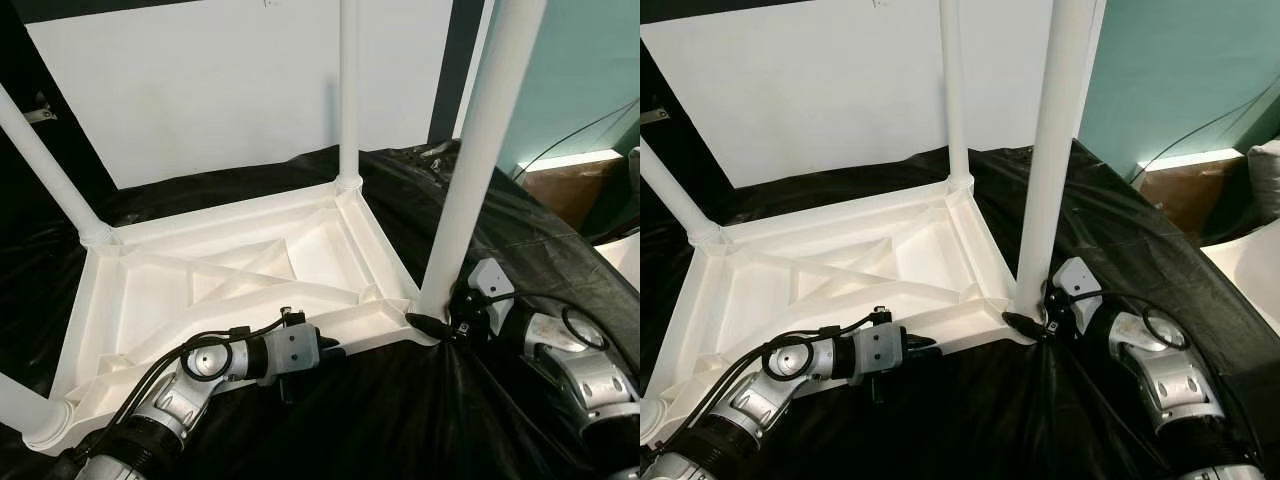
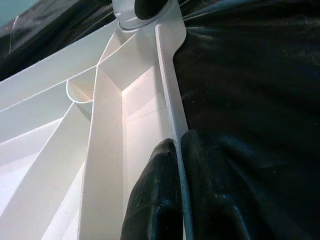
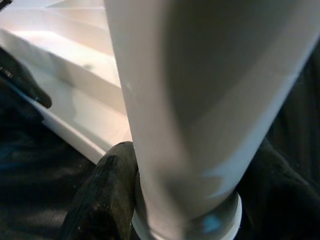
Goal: Building children table
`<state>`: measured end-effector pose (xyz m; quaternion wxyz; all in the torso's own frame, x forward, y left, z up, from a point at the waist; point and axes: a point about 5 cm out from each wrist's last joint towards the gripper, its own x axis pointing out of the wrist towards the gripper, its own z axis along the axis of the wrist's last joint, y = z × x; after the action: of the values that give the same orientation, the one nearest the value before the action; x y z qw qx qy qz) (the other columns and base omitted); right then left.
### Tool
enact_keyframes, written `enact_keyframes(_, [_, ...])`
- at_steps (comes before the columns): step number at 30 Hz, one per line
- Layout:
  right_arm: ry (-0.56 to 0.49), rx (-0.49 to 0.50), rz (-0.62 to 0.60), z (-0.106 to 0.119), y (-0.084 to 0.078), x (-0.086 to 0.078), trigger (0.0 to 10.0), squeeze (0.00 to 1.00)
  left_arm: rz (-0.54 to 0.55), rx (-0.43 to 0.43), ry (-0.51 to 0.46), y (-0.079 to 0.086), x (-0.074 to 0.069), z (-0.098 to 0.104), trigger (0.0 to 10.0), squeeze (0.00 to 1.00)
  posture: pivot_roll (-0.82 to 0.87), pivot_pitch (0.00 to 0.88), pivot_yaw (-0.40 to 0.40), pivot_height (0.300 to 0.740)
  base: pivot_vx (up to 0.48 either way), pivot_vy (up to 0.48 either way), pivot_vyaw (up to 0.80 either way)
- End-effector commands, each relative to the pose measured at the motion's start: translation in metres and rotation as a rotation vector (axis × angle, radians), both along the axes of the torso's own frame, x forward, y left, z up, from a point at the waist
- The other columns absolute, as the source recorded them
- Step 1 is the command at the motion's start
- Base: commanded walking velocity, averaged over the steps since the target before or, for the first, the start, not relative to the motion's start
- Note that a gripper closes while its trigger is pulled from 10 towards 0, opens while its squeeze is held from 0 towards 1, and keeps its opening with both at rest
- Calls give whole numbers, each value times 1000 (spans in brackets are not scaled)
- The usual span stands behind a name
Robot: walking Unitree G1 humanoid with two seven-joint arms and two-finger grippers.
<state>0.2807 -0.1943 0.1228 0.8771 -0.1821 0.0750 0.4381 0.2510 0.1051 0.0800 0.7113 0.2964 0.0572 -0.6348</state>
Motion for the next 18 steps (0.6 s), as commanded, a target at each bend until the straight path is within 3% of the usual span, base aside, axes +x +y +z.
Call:
enact_keyframes(1, [8, -19, 13, 2, -5, 1, 0, 0, 3, 244, 282, 27, -34, -63, 10000, 0, -17, 4, 3, 740, 0, 0, 0])
enact_keyframes(11, [68, -41, 55, -2, -12, -2, 0, 0, -5, 240, 285, 26, -36, -63, 10000, 0, -20, 8, 6, 740, 0, 0, 0])
enact_keyframes(17, [47, 132, -36, -3, 4, -4, 0, 0, -4, 239, 283, 26, -36, -61, 10000, 0, -13, 4, 7, 740, 0, 0, 0])
enact_keyframes(18, [-7, 193, -99, -1, 12, -4, 0, 0, -4, 238, 282, 26, -36, -61, 10000, 0, -11, 4, 7, 740, 0, 0, 0])
